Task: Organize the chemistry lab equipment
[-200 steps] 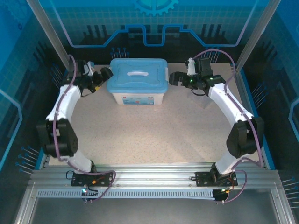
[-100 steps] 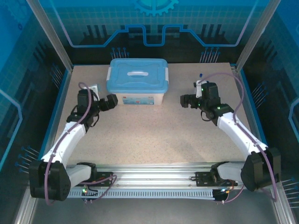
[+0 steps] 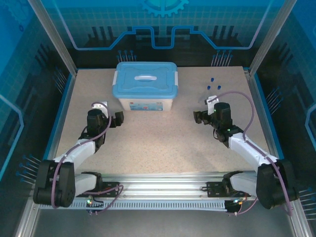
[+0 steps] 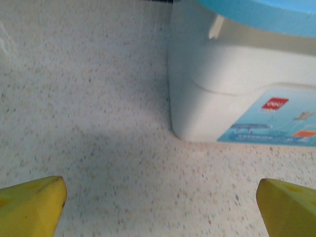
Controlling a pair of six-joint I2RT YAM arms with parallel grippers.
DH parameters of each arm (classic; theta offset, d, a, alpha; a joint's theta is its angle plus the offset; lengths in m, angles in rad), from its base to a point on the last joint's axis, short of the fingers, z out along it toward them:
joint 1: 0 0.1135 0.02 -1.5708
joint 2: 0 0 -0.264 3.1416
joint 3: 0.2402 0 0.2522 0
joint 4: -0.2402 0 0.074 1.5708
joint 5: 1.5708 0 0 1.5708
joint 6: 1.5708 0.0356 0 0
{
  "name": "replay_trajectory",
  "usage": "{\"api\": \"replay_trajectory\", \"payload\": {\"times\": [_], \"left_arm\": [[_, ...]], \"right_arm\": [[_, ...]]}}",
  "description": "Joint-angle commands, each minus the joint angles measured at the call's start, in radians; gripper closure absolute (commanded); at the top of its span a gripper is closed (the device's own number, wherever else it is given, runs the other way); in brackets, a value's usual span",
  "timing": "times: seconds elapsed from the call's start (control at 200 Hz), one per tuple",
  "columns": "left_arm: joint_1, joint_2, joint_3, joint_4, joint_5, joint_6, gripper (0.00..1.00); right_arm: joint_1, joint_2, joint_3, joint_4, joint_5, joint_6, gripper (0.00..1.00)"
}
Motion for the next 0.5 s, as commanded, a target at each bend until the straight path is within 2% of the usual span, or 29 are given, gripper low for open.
{"api": "replay_trajectory", "payload": {"times": [0.0, 0.155, 0.285, 0.495], "left_arm": [[0.031, 0.111, -0.056, 0.303, 0.042, 0.037, 0.01], [0.057, 0.179, -0.056, 0.398, 0.097, 0.060, 0.01], [0.099, 0.283, -0.069, 0.524, 0.194, 0.041, 0.01], [0.099, 0.337, -0.059, 0.544, 0.241, 0.061, 0.00]], "right_arm": [[-0.057, 0.068, -0.048, 0.229, -0.029, -0.016, 0.00], [-0.130, 0.130, -0.060, 0.297, -0.099, -0.010, 0.01], [-0.155, 0.150, -0.116, 0.410, -0.116, -0.035, 0.01], [-0.162, 0.211, -0.167, 0.580, -0.176, -0.072, 0.01]]}}
